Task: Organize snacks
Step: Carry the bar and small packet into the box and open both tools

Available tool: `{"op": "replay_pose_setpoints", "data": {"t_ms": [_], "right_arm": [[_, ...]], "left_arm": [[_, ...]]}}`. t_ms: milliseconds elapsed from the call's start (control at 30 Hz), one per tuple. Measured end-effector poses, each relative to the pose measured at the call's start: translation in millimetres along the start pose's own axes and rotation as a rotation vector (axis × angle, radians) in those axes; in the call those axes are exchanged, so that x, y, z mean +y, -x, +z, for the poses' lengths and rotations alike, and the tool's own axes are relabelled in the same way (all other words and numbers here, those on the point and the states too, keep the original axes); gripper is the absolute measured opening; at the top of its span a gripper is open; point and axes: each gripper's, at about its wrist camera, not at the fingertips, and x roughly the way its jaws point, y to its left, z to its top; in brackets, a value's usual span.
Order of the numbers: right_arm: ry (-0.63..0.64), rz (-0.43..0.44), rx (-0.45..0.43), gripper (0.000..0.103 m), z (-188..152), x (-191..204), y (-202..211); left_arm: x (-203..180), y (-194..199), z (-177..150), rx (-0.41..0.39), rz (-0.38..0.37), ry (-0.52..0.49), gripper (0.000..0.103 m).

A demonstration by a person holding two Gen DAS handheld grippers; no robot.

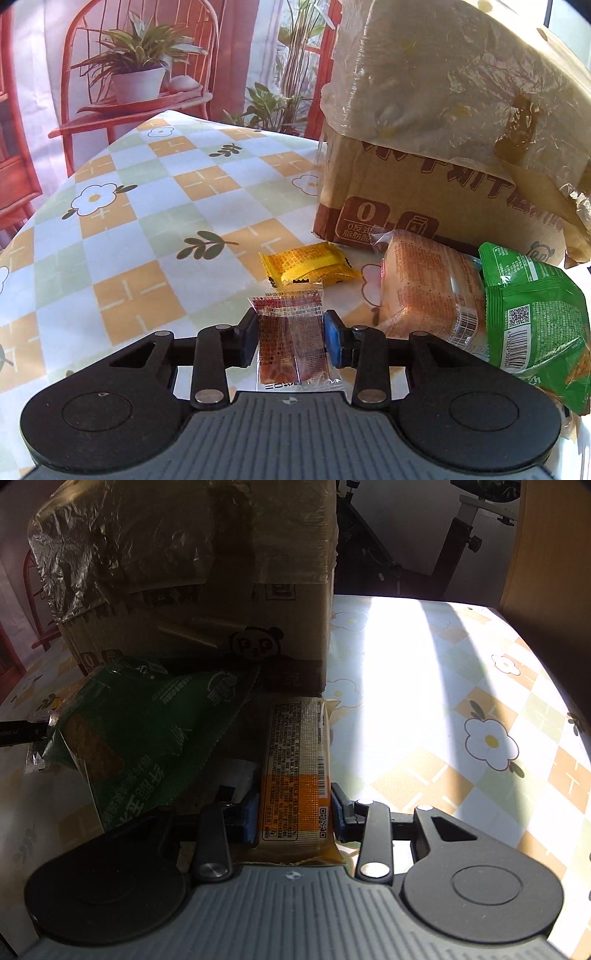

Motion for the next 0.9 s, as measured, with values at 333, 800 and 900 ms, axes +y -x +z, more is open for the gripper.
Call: {"op": "replay_pose_setpoints", "data": {"t_ms": [333, 800, 900], "right_arm": [[-0.081, 0.019, -0.093, 0.039, 6, -20, 33], [-0.037, 0.079, -0.44, 0.039, 79, -12, 137], [0.008, 0.108, -0.478, 0.039, 109, -5, 142]], "left_arm": [[3, 61, 26, -0.131, -0.032, -0.022, 0.039], [-59, 127, 106, -0.393, -0.174, -0.104, 0.039], [-71, 127, 133, -0.444, -0.185, -0.126, 0.039]]}}
